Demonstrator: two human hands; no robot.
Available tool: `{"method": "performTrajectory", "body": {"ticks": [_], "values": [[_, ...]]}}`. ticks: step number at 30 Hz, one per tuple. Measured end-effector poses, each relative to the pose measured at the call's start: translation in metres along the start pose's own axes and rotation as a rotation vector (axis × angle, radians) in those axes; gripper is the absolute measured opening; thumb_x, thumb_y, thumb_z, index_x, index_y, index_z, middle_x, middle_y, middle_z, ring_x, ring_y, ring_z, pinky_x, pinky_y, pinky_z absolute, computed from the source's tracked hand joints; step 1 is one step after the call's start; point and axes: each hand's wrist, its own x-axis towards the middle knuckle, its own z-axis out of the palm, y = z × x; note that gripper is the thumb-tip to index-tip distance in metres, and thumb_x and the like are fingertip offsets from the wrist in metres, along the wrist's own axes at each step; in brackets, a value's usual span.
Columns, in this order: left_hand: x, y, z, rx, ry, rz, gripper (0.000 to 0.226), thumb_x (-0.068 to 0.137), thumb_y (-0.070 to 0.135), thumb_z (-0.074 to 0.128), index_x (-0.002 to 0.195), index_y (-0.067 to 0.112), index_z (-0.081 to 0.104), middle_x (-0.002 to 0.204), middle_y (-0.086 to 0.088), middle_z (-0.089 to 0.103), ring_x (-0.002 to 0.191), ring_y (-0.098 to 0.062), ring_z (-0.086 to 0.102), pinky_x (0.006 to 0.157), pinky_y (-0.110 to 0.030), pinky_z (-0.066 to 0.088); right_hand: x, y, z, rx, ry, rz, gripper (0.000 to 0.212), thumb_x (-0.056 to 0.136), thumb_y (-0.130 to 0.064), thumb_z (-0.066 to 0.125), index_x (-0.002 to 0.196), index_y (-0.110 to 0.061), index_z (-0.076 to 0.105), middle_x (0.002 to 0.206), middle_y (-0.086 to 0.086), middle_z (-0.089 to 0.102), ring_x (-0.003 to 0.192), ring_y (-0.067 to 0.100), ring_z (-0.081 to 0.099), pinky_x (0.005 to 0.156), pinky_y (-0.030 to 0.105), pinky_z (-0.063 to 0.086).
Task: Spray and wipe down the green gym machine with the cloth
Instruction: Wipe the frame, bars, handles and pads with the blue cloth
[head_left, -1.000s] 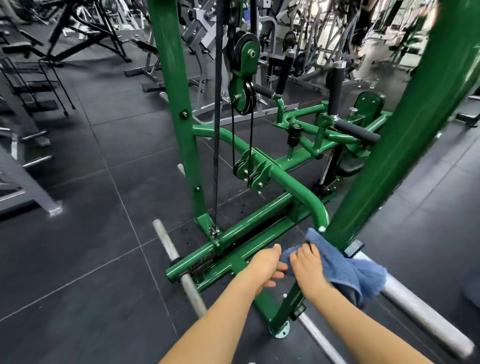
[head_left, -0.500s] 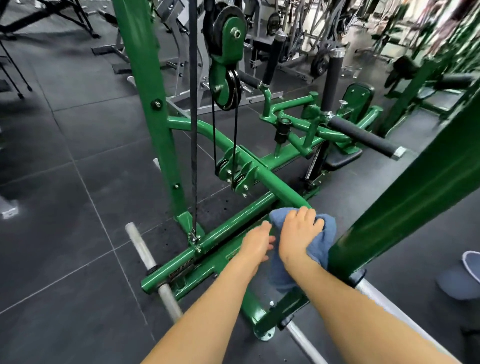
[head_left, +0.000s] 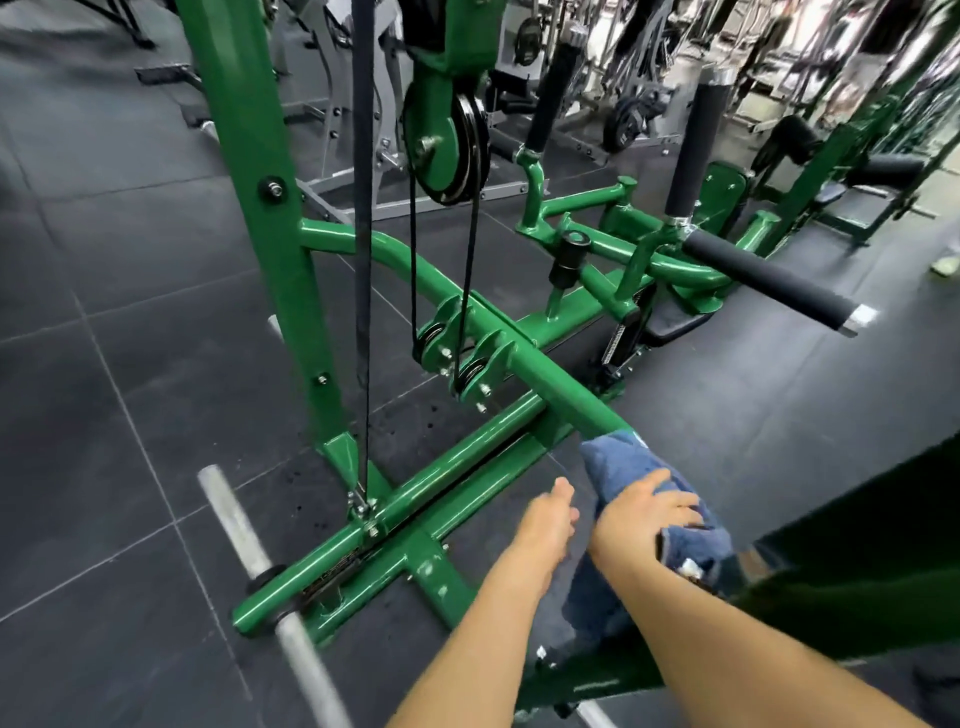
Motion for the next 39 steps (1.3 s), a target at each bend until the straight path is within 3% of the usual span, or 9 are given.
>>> {"method": "performTrajectory", "body": {"ticks": [6,9,13,16,23,28,30,33,39], "values": [[0.024,-0.013,-0.024,-0.033,-0.019,-0.037,0.048,0.103,0.045,0.03,0.138,0.017,0.045,0.122,-0.002,0.057,0.1,-0.015,0.052,0.081,-0.028,0.042,0.008,-0.016,0.008,-0.092,0.21,-0.128,0.049,0.102,-0.014,0.024,0.15,-0.014,0.016,0.15,0.025,0.028,0.129,0.042,0.038,0.098,0.047,0.039],[0.032,-0.013,-0.043,-0.031,0.019,-0.023,0.048,0.104,0.045,0.028,0.138,0.017,0.047,0.122,-0.004,0.059,0.095,-0.014,0.054,0.074,-0.027,0.043,0.024,-0.027,-0.003,-0.134,0.286,-0.18,0.048,0.099,-0.011,0.022,0.147,-0.013,0.019,0.145,0.022,0.036,0.124,0.04,0.043,0.096,0.045,0.042],[0.044,-0.009,-0.062,-0.019,0.063,0.01,0.049,0.104,0.044,0.026,0.141,0.019,0.045,0.132,-0.004,0.058,0.107,-0.017,0.054,0.094,-0.035,0.043,0.042,-0.042,-0.001,-0.27,0.455,-0.379,0.054,0.096,-0.011,0.019,0.15,-0.012,0.017,0.141,0.019,0.04,0.118,0.036,0.046,0.092,0.042,0.042],[0.06,-0.005,-0.069,-0.028,0.094,0.02,0.047,0.105,0.043,0.026,0.137,0.017,0.049,0.126,-0.004,0.06,0.105,-0.018,0.055,0.093,-0.035,0.043,0.055,-0.062,-0.001,-0.344,0.597,-0.485,0.062,0.088,-0.009,0.013,0.143,-0.015,0.041,0.129,0.016,0.054,0.108,0.033,0.054,0.084,0.042,0.041],[0.093,0.005,-0.072,0.012,0.139,0.069,0.042,0.104,0.039,0.03,0.13,0.015,0.052,0.114,-0.002,0.061,0.094,-0.017,0.055,0.066,-0.024,0.043,0.072,-0.104,-0.011,-0.646,0.839,-0.907,0.054,0.085,-0.026,0.05,0.139,-0.017,0.05,0.147,0.009,0.044,0.133,0.033,0.043,0.095,0.049,0.043],[0.113,-0.005,-0.072,0.054,0.184,0.15,0.038,0.104,0.035,0.032,0.122,0.014,0.058,0.108,-0.001,0.064,0.097,-0.018,0.059,0.094,-0.035,0.047,0.078,-0.131,-0.008,-0.576,0.877,-0.984,0.04,0.087,-0.02,0.039,0.1,-0.026,0.077,0.119,-0.004,0.068,0.115,0.024,0.062,0.085,0.044,0.054],[0.112,-0.013,-0.071,0.045,0.186,0.155,0.036,0.104,0.035,0.033,0.12,0.014,0.059,0.107,-0.001,0.065,0.096,-0.017,0.06,0.091,-0.034,0.048,0.073,-0.123,-0.008,-0.716,0.889,-0.933,0.037,0.097,-0.029,0.044,0.13,-0.025,0.06,0.143,-0.002,0.05,0.134,0.024,0.044,0.1,0.046,0.046],[0.096,-0.023,-0.068,0.016,0.152,0.109,0.033,0.104,0.035,0.035,0.117,0.016,0.058,0.105,-0.002,0.064,0.096,-0.018,0.059,0.085,-0.032,0.047,0.072,-0.096,0.008,-0.781,0.704,-0.896,0.058,0.106,-0.027,0.03,0.153,-0.011,0.002,0.161,0.008,-0.006,0.146,0.036,-0.005,0.112,0.059,0.021],[0.054,-0.029,-0.065,0.056,0.144,0.118,0.027,0.103,0.032,0.04,0.11,0.017,0.061,0.102,-0.001,0.066,0.096,-0.018,0.061,0.083,-0.032,0.048,0.043,-0.031,0.037,-0.721,0.536,-0.586,0.054,0.106,-0.023,0.029,0.154,-0.021,0.005,0.161,0.006,-0.014,0.145,0.038,-0.01,0.108,0.056,0.029]]}}
